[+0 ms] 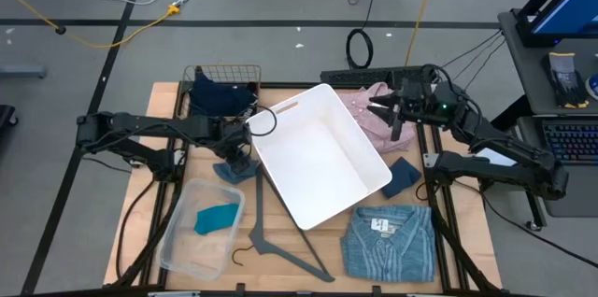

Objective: Pick & Place Cloths
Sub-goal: Put the left blue sock into the transparent bin

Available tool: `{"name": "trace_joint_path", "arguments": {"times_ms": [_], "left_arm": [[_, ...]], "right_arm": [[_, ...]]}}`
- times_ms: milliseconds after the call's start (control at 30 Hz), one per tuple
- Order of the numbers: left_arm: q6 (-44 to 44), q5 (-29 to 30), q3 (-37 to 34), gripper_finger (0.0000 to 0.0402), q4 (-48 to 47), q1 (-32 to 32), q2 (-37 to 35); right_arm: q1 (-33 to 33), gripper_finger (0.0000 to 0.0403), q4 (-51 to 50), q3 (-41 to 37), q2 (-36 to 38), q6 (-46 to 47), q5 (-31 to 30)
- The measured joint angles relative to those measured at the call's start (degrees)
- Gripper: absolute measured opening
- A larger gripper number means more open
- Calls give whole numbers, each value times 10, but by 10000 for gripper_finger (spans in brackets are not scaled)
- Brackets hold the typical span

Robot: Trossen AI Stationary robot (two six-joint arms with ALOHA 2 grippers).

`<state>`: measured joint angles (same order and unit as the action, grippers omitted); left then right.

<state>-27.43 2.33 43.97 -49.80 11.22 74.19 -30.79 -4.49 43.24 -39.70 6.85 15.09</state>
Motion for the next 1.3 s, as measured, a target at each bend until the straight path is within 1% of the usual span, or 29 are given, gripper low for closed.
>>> {"name": "trace_joint_path", "arguments": {"times_ms": [33,67,100,200,333,667,833,967,1167,1300], "left_arm": [[3,-5,0,32,0,0,0],[5,-8,0,17,-3,0,-2],[5,-8,0,11,-10,0,-7],[4,-16,2,5,-37,0,-23],[1,-25,6,2,-56,-1,-62],[-30,-13,6,0,-61,-5,-157],[-65,-13,10,0,-66,-5,-208],[-73,2,46,0,-91,-6,-235],[-73,39,148,0,-157,-5,-240],[-72,71,216,0,-183,-12,-235]], "right_arm": [[0,126,0,0,0,0,0],[0,126,0,0,1,0,0],[0,126,0,0,1,0,0],[0,126,0,0,1,0,-1],[0,126,0,0,1,0,-3],[0,126,8,0,1,6,-3],[0,126,30,0,1,17,-3],[0,126,35,0,1,17,-2],[0,126,35,0,0,30,-2],[0,126,35,0,0,30,0]]}}
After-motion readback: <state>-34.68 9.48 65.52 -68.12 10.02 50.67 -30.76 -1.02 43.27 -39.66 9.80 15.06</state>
